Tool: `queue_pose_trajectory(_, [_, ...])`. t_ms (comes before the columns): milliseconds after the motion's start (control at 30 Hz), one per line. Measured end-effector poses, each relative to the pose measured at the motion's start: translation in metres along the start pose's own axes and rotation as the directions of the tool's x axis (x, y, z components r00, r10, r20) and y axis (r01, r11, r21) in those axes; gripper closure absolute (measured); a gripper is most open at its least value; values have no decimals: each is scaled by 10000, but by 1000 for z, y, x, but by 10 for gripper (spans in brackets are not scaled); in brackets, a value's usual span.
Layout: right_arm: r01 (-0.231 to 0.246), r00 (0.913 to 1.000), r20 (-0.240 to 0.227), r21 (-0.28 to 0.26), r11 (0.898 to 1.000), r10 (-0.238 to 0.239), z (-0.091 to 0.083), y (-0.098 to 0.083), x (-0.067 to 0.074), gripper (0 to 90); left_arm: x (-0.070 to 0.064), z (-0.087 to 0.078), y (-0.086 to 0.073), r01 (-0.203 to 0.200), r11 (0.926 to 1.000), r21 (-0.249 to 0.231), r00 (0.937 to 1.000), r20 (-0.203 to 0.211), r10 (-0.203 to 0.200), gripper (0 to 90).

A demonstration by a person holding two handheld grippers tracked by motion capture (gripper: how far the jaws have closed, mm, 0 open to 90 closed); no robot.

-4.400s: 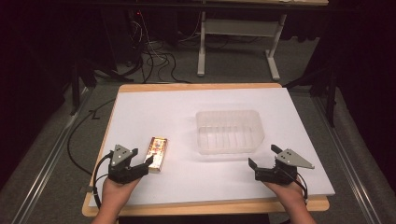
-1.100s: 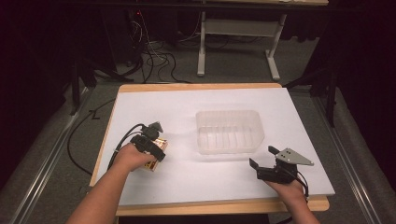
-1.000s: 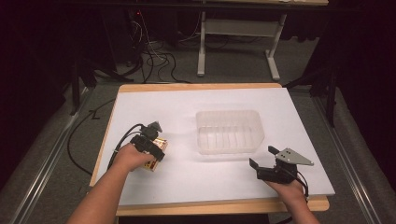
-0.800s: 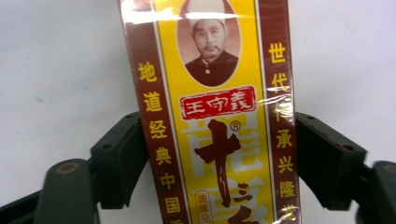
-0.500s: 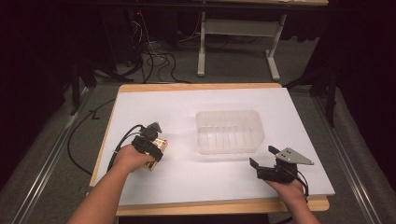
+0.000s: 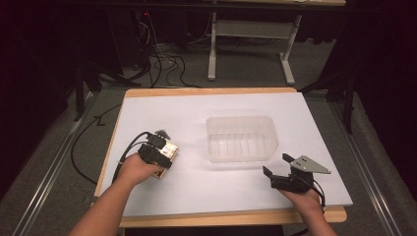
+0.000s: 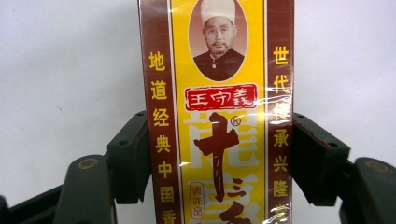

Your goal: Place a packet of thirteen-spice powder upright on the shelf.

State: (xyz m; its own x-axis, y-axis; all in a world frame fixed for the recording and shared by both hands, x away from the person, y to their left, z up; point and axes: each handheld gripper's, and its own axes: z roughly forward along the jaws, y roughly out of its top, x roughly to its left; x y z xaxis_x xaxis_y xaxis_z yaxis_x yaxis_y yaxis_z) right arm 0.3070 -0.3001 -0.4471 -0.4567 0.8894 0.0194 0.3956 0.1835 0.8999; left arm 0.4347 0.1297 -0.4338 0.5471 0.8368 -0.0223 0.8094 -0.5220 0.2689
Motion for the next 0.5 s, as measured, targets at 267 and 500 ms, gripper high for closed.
queue_pose_trajectory(267, [3,10000,-5,-2,10000,-3,0,0,0,119,-6,-4,-13,-129,9972,-732,9997,183,143,321])
queue_pose_trajectory(500, [-1,10000,15,-12,10000,1,0,0,0,119,-17,-7,-27,464,9743,-2204,9986,367,-393,323])
